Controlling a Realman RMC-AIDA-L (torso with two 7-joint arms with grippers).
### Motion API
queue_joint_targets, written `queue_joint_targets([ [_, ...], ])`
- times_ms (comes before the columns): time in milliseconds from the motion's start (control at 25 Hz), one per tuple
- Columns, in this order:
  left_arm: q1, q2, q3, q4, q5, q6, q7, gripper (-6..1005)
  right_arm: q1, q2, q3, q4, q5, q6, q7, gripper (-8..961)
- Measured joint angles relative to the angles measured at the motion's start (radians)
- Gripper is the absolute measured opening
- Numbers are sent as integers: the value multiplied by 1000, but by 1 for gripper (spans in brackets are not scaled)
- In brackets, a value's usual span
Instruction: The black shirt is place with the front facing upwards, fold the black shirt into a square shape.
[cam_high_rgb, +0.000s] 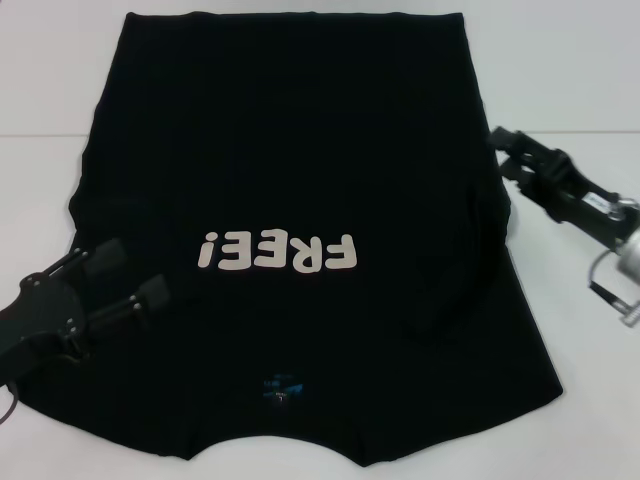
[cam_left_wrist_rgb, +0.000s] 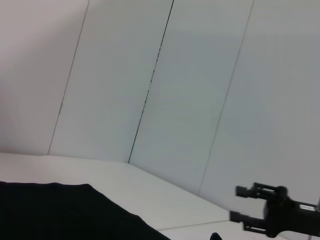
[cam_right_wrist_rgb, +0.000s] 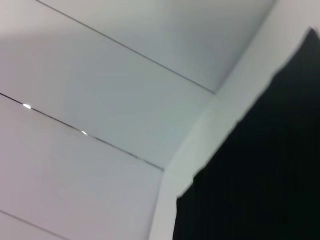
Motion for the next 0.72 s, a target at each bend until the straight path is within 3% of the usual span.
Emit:
queue_joint_targets([
  [200, 1, 0, 0, 0, 0, 2, -1, 908, -111, -10, 60, -55, 1, -102, -23, 684],
  [400, 1, -1, 0, 0, -5, 6, -2, 907, -220, -31, 59, -49, -31, -116, 6, 681],
  [560, 1, -1, 0, -1, -6, 10, -4, 907, -243, -24, 58, -46, -128, -126, 6, 679],
  [720, 1, -2, 0, -2, -6, 11, -4, 907, -211, -13, 57, -46, -226, -151, -5, 677],
])
